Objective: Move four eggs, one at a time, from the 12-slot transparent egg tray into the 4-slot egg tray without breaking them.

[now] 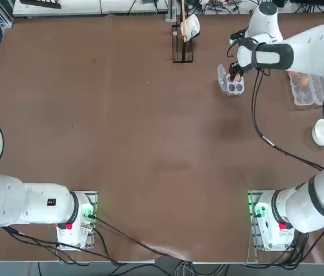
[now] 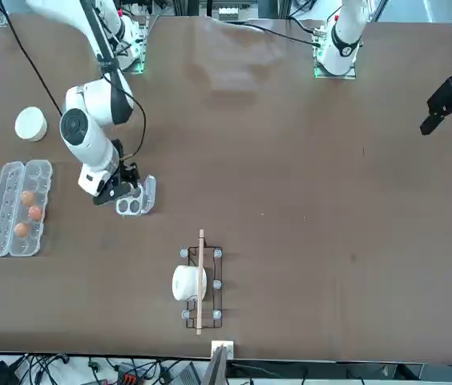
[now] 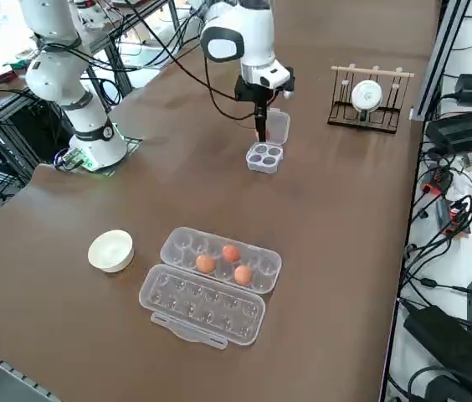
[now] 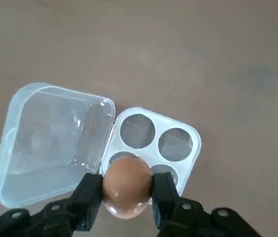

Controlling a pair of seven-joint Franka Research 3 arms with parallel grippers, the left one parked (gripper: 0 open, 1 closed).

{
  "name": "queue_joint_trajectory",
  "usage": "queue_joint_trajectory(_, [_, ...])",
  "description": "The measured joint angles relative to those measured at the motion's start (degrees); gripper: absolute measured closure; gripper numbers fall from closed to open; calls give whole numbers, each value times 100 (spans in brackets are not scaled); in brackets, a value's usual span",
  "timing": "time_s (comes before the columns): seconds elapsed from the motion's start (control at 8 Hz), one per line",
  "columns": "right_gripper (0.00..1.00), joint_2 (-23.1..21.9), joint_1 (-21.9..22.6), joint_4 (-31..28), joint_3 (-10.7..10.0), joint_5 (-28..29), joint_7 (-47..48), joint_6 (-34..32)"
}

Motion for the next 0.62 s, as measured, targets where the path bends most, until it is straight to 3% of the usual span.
queue_joint_trajectory(0.62, [42, 288, 40, -1, 4, 0, 32, 199])
